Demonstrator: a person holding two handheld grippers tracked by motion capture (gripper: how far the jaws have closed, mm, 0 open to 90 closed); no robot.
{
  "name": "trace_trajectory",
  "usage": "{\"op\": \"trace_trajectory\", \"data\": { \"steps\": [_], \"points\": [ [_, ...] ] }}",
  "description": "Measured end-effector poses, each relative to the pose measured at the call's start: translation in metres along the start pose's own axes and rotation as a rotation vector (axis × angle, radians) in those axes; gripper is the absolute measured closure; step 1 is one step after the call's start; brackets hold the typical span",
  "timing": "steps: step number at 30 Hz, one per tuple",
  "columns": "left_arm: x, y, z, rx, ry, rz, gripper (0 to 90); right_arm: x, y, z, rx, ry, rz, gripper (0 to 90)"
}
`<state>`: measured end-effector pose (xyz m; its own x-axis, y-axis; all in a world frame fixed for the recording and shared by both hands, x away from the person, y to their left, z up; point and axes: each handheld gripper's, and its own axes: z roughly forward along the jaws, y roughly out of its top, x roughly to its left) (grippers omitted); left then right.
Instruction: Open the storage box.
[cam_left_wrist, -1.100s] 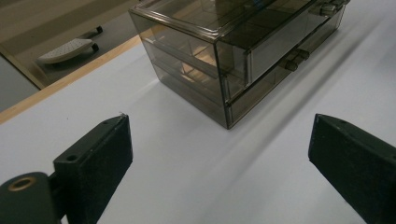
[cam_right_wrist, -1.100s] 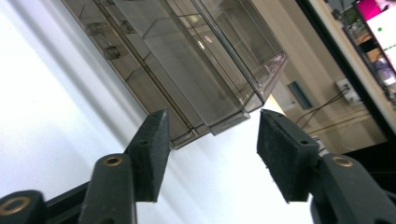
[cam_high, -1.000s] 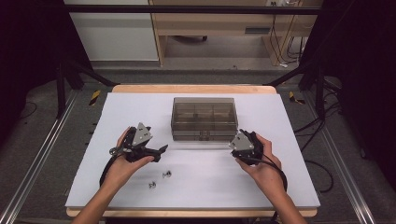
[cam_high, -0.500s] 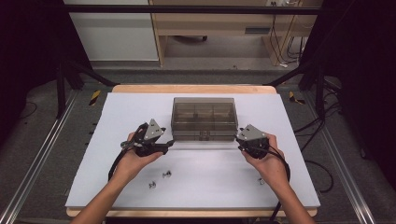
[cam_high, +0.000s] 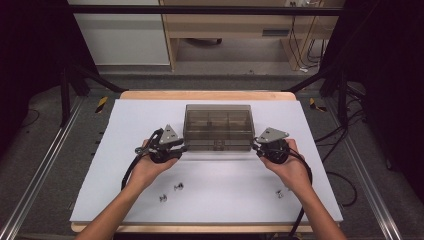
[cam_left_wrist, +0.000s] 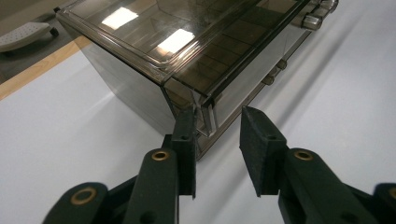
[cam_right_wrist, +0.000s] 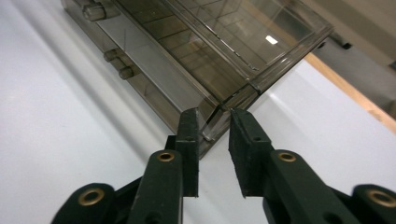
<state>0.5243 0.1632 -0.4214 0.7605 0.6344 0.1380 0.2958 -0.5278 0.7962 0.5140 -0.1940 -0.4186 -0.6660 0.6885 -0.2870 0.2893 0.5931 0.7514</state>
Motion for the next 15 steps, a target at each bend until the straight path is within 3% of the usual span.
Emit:
{"op": "trace_trajectory", "data": {
  "steps": [7,15],
  "points": [
    [0.0029,-0.0003,-0.0031,-0.003,-0.004,-0.015,79.9,-0.0022,-0.0003,0.0,-0.001,0.027,0.01,77.9],
    [-0.0023,-0.0011,-0.0087,0.006,-0.016,0.004,81.5,0.0004,-0.0008,-0.0055,0.012,0.039,0.01,78.1]
  ]
}}
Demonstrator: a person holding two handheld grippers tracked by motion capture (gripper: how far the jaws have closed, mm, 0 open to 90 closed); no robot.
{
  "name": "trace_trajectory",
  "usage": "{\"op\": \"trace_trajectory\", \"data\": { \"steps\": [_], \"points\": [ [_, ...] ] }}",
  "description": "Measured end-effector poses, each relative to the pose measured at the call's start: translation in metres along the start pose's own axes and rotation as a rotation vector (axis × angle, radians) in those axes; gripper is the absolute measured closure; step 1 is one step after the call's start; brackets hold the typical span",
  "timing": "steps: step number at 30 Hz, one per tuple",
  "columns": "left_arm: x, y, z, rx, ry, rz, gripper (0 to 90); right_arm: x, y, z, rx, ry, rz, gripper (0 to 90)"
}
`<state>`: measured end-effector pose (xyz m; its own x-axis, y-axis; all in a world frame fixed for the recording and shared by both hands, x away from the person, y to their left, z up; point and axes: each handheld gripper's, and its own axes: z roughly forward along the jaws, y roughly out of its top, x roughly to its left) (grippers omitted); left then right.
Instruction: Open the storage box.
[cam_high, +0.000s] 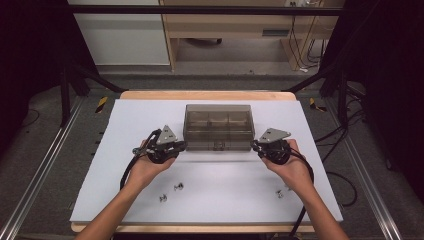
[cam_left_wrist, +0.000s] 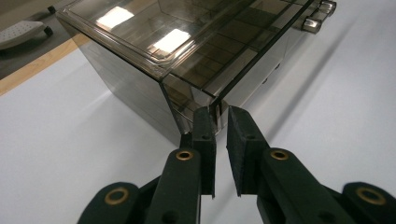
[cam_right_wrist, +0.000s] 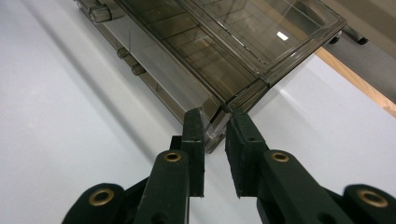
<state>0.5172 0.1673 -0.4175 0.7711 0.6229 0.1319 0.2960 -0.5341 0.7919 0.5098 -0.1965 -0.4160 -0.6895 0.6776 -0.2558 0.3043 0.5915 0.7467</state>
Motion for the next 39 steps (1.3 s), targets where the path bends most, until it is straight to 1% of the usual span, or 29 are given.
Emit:
{"op": "trace_trajectory", "data": {
  "steps": [5,14,18,22,26,32,37,39],
  "points": [
    [-0.007,-0.003,-0.005,0.0,-0.01,0.006,81.9,0.004,-0.003,-0.006,0.003,0.007,0.004,78.2],
    [-0.012,-0.006,-0.011,0.002,-0.016,0.012,82.0,0.014,-0.007,-0.015,-0.004,0.008,-0.001,78.6],
    [-0.013,-0.007,-0.014,0.002,-0.025,0.017,82.0,0.016,-0.008,-0.018,-0.008,0.01,0.002,78.8],
    [-0.018,-0.008,-0.016,0.002,-0.027,0.022,82.2,0.019,-0.01,-0.021,-0.009,0.01,-0.001,78.8],
    [-0.023,-0.011,-0.019,-0.002,-0.027,0.018,82.4,0.024,-0.013,-0.025,-0.01,0.007,-0.006,78.8],
    [-0.024,-0.014,-0.023,-0.007,-0.037,0.007,82.4,0.029,-0.014,-0.029,-0.013,0.007,-0.007,78.9],
    [-0.027,-0.016,-0.026,0.0,-0.031,0.018,82.3,0.033,-0.014,-0.032,-0.016,0.01,-0.012,79.2],
    [-0.028,-0.016,-0.027,-0.001,-0.035,0.016,82.2,0.035,-0.015,-0.034,-0.018,0.013,-0.019,79.4]
  ]
}}
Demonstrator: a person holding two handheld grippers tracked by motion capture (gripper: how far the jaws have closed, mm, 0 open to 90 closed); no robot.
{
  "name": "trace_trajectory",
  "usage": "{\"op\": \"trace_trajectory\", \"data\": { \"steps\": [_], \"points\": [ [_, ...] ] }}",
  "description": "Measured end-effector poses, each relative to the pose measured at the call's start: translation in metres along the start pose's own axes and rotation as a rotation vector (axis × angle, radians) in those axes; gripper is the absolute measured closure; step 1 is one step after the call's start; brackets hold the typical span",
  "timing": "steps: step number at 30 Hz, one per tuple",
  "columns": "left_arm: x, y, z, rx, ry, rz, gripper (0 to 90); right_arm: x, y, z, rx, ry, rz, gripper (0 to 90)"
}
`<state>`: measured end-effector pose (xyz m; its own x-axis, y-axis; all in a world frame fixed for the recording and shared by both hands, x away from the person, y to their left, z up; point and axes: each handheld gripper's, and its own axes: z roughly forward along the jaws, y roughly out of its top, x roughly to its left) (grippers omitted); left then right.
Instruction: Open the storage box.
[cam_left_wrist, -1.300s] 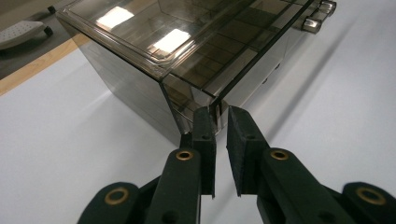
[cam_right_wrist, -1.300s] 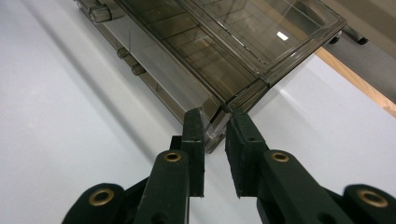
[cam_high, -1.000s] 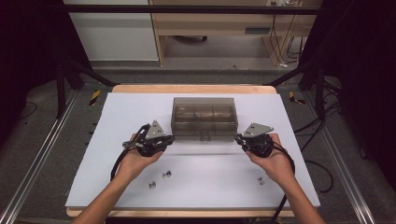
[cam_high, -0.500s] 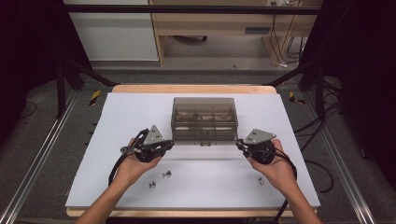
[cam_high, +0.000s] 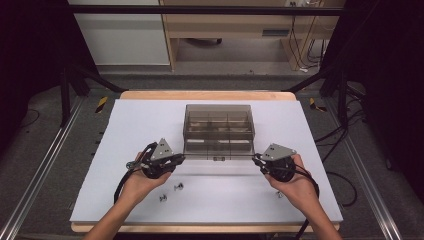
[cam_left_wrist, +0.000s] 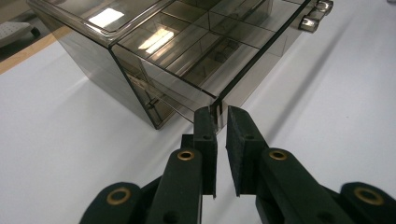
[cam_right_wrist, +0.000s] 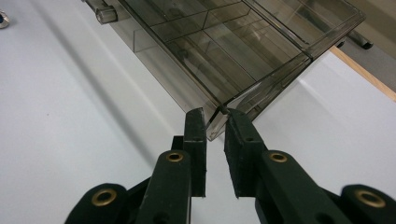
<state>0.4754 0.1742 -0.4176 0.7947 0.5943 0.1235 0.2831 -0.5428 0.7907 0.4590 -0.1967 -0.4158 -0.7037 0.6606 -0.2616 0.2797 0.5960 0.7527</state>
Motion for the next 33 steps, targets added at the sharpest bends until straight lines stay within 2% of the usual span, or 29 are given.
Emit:
{"op": "trace_trajectory", "data": {
  "steps": [6,7,8,23,31,33],
  "points": [
    [-0.003,-0.002,0.0,0.009,-0.006,0.009,82.3,0.004,-0.003,-0.003,0.004,-0.008,-0.007,79.8],
    [-0.007,-0.003,-0.002,0.031,0.003,-0.028,82.4,0.004,-0.003,-0.004,0.004,-0.01,-0.008,79.9],
    [-0.004,-0.003,0.0,0.01,-0.006,0.006,82.4,0.005,-0.004,-0.004,0.003,-0.006,-0.006,79.9],
    [-0.009,-0.005,0.0,0.018,-0.007,0.01,82.9,0.008,-0.007,-0.005,0.002,-0.015,-0.001,80.3],
    [-0.01,-0.008,0.0,0.014,-0.012,0.001,82.7,0.01,-0.007,-0.008,-0.018,-0.015,-0.006,80.8],
    [-0.011,-0.007,0.0,0.015,-0.005,0.008,82.7,0.009,-0.007,-0.007,-0.029,-0.003,0.007,80.6]
  ]
}}
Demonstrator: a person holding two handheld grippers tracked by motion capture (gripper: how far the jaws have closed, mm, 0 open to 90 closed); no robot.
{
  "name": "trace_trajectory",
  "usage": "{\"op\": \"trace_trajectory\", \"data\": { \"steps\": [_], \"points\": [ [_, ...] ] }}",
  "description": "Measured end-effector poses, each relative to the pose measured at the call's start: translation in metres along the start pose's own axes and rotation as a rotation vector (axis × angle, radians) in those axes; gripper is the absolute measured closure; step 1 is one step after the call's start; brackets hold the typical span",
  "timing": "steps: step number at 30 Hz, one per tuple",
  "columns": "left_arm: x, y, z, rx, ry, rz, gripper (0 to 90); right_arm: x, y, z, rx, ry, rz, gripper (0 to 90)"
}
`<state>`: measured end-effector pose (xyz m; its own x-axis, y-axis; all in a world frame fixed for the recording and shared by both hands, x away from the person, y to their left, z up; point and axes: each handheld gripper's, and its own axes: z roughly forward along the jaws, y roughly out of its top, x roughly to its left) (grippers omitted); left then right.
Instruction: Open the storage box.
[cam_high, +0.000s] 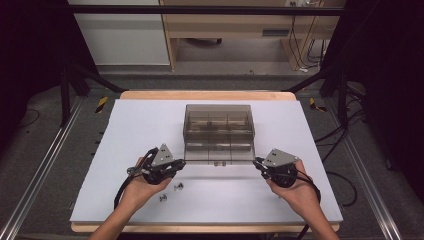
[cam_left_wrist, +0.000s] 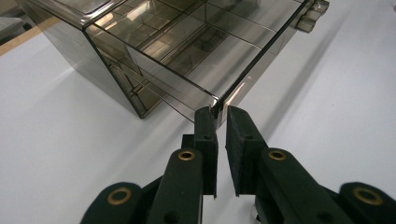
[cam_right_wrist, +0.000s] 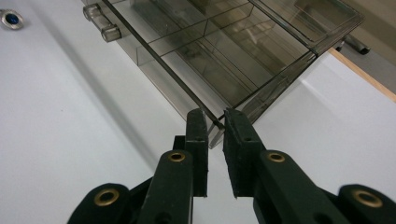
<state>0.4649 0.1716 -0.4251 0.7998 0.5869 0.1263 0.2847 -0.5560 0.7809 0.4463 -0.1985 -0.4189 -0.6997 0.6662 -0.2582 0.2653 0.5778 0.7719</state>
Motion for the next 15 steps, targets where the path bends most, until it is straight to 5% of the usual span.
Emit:
{"op": "trace_trajectory", "data": {
  "steps": [10,15],
  "points": [
    [0.0018,-0.0022,0.0019,-0.005,-0.013,-0.012,81.0,-0.0018,-0.003,0.0004,-0.022,0.012,0.006,78.6],
    [0.003,-0.0038,-0.0002,-0.005,-0.001,-0.014,72.3,-0.0037,-0.0075,-0.0019,-0.03,-0.001,0.029,64.9]
  ]
}}
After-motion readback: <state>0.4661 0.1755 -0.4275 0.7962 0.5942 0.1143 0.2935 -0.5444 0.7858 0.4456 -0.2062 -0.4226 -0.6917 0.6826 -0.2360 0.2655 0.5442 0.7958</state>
